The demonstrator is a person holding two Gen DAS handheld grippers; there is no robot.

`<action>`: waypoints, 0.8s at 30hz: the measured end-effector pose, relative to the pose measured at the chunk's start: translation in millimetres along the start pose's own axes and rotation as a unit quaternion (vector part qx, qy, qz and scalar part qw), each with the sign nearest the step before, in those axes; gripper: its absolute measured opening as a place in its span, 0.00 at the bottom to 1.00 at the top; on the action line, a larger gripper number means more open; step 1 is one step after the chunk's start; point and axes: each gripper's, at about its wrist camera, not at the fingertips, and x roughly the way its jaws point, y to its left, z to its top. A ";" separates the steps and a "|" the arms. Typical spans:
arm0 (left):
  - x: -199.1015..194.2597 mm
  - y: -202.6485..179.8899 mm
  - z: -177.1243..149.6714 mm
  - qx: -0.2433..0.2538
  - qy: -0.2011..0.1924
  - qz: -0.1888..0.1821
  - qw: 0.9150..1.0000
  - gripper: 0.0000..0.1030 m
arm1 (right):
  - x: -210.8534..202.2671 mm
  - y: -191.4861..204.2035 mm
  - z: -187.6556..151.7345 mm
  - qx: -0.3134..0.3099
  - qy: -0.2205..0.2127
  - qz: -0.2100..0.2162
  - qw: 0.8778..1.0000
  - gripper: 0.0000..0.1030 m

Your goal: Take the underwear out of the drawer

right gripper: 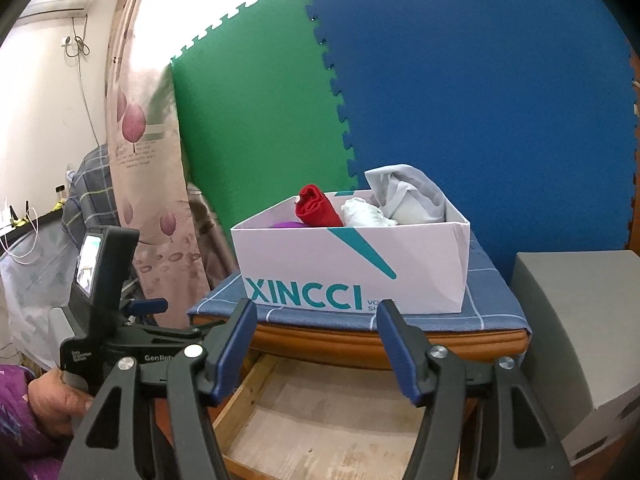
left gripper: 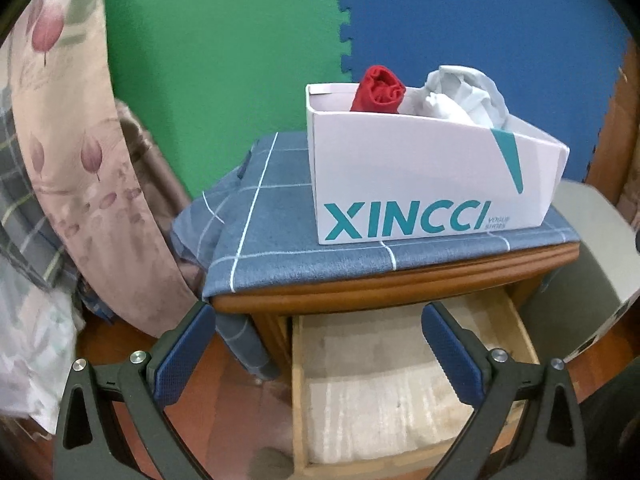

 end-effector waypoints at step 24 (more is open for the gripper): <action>-31.1 -31.4 4.8 0.032 -0.011 0.013 0.999 0.99 | -11.8 -1.5 1.7 0.014 -0.012 -0.017 1.000 0.62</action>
